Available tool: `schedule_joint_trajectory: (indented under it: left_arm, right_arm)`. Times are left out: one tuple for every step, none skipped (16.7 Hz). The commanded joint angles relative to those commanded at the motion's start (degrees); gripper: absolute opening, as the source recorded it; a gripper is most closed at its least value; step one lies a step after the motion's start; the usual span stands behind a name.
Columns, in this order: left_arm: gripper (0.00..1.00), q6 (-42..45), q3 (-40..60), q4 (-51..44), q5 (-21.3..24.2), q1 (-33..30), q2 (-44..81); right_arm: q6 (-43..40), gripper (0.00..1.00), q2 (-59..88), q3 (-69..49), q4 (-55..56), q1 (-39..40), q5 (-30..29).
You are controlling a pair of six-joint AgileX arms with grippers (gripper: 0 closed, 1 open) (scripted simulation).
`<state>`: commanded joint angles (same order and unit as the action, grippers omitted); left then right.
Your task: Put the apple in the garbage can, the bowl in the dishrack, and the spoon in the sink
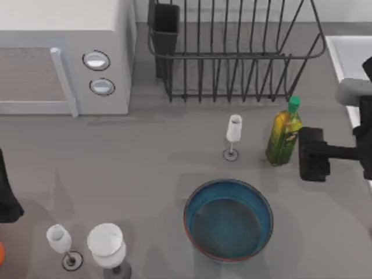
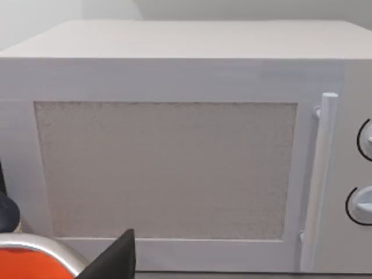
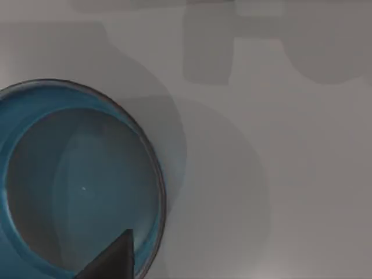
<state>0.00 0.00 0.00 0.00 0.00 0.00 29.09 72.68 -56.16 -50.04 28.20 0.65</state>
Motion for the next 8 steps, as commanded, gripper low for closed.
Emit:
schedule_joint_trajectory:
  left_arm:
    - [1.0, 0.0, 0.0, 0.0, 0.0, 0.0, 0.0]
    - [1.0, 0.0, 0.0, 0.0, 0.0, 0.0, 0.0]
    - [1.0, 0.0, 0.0, 0.0, 0.0, 0.0, 0.0]
    - [1.0, 0.0, 0.0, 0.0, 0.0, 0.0, 0.0]
    - [1.0, 0.0, 0.0, 0.0, 0.0, 0.0, 0.0]
    - [1.0, 0.0, 0.0, 0.0, 0.0, 0.0, 0.0]
    - [1.0, 0.0, 0.0, 0.0, 0.0, 0.0, 0.0]
    - [1.0, 0.0, 0.0, 0.0, 0.0, 0.0, 0.0]
  right_arm:
    - [1.9, 1.0, 4.5, -3.7, -3.2, 1.8, 0.0]
    - [3.6, 1.0, 8.6, -7.2, -6.2, 3.5, 0.0]
    - [5.1, 1.0, 12.5, -10.4, -8.9, 5.1, 0.0]
    - [6.5, 1.0, 16.2, -13.4, -11.3, 6.5, -0.1]
    - [7.8, 1.0, 19.5, -16.1, -13.5, 7.8, -0.2]
    - [8.9, 1.0, 22.3, -18.4, -15.3, 8.9, -0.3]
    - [9.7, 1.0, 24.5, -20.2, -16.8, 9.8, -0.5]
    - [10.4, 1.0, 26.1, -21.7, -17.9, 10.5, -0.6]
